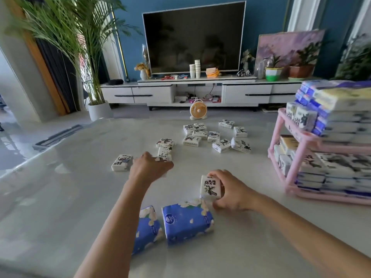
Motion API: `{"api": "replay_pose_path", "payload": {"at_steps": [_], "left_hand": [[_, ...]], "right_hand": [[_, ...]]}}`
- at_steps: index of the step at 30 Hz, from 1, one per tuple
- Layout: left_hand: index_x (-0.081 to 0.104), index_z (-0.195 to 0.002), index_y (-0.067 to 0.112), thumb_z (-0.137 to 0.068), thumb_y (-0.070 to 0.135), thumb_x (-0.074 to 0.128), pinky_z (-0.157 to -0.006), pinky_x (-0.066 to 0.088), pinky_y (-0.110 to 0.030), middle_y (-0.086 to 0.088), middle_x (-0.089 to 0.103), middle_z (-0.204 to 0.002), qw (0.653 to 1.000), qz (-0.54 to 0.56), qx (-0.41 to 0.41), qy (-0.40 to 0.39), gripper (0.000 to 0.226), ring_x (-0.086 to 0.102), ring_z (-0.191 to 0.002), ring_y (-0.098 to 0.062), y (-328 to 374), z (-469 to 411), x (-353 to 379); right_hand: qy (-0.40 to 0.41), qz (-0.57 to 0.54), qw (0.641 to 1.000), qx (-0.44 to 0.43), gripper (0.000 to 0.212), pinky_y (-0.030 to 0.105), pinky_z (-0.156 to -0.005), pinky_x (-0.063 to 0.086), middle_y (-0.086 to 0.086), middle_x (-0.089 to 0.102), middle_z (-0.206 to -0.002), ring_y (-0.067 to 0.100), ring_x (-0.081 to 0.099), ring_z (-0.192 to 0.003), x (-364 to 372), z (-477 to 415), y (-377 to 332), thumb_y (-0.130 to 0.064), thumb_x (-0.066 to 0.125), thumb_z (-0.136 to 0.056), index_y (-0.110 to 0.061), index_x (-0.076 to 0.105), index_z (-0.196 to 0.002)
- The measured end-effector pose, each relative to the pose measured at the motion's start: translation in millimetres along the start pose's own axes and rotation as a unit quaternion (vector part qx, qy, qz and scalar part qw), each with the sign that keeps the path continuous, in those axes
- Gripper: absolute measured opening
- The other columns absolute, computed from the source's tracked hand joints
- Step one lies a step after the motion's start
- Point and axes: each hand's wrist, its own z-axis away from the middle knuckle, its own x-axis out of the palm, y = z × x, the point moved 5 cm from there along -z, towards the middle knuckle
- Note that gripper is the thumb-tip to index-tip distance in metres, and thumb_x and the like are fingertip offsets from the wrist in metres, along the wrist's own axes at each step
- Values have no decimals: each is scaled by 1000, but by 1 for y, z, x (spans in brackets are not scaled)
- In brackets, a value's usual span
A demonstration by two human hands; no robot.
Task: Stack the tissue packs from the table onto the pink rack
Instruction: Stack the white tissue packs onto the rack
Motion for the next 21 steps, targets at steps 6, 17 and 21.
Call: {"api": "replay_pose_path", "payload": {"at_steps": [6, 17, 21], "left_hand": [[57, -99, 14, -72, 39, 67, -52, 37, -20, 0, 53, -71, 986, -9, 112, -124, 39, 48, -64, -16, 78, 60, 44], [42, -122, 12, -80, 60, 54, -87, 44, -31, -9, 49, -123, 955, -132, 156, -216, 65, 53, -111, -26, 94, 167, 150], [31, -137, 15, -73, 66, 59, -96, 39, -31, -8, 37, -134, 936, -129, 169, -281, 87, 46, -120, -25, 89, 168, 142]], "right_hand": [[-3, 3, 1000, 29, 75, 6, -82, 36, -5, 42, -117, 8, 48, -105, -33, 94, 49, -17, 75, -68, -23, 36, -131], [12, -17, 998, 56, 77, 10, -95, 36, -11, 42, -122, 1, 46, -112, -67, 189, 100, -18, 78, -63, -31, 38, -127], [-19, -13, 998, 57, 101, 10, -105, 20, -14, 28, -136, 1, 27, -130, -65, 200, 111, -27, 81, -64, -30, 20, -144]]}}
